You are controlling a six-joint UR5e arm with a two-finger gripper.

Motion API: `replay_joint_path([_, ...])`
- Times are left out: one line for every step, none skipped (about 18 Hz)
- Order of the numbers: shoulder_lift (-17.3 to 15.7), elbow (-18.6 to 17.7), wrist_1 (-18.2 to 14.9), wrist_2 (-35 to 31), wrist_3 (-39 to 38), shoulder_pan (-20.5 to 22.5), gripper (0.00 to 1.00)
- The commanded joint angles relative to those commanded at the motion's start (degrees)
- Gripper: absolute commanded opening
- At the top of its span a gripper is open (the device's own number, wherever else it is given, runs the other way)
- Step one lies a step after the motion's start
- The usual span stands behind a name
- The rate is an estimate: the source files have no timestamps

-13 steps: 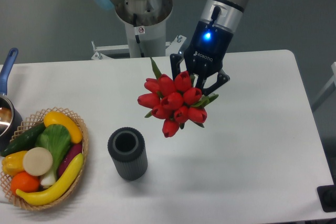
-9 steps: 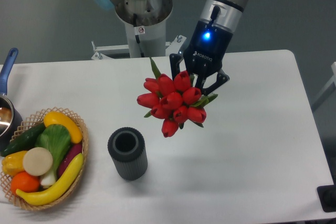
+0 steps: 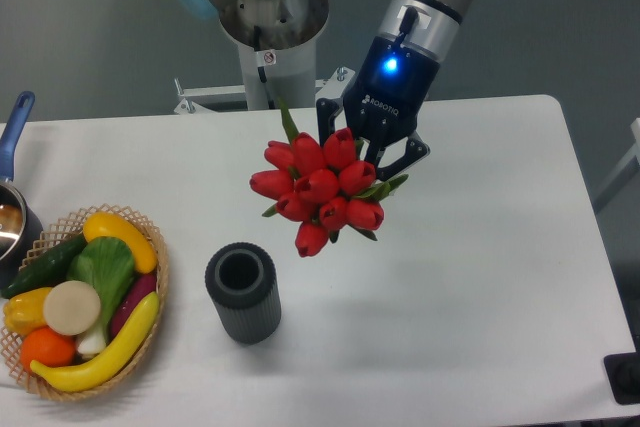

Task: Insert the flowers into the vase
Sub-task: 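Carry the red tulip bunch in the gripper toward the black vase, then swing the gripper over the vase, aligning the tulip stems above its opening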

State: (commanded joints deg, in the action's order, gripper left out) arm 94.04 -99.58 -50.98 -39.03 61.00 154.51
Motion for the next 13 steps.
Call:
replay_joint_path([0.26, 0.26, 0.0, 0.44, 0.0, 0.0, 0.27])
replay_joint_path([0.44, 0.44, 0.09, 0.97, 0.0, -0.09, 0.27])
replay_joint_path([0.44, 0.53, 0.09, 2.02, 0.0, -0.09, 0.27])
replay_joint_path([0.53, 0.44, 0.09, 3.07, 0.0, -0.09, 0.27])
replay_joint_path([0.53, 0.35, 0.09, 4.04, 0.0, -0.09, 0.27])
replay_joint_path([0.62, 0.35, 0.09, 5.09, 0.0, -0.18, 0.27])
replay_joint_path([0.7, 0.26, 0.09, 6.23, 0.09, -0.26, 0.27])
replay_joint_path([0.79, 0.26, 0.26, 7.38, 0.09, -0.26, 0.27])
replay_joint_path([0.97, 0.18, 0.87, 8.61, 0.09, -0.26, 0.27])
replay_joint_path([1.32, 0.0, 1.57, 10.27, 0.18, -0.35, 0.27])
replay_joint_path([1.67, -0.09, 2.1, 12.64, 0.26, -0.53, 0.27])
replay_joint_path([1.76, -0.17, 2.37, 14.84, 0.26, -0.53, 0.27])
replay_joint_path([1.85, -0.26, 2.46, 16.34, 0.35, -0.62, 0.27])
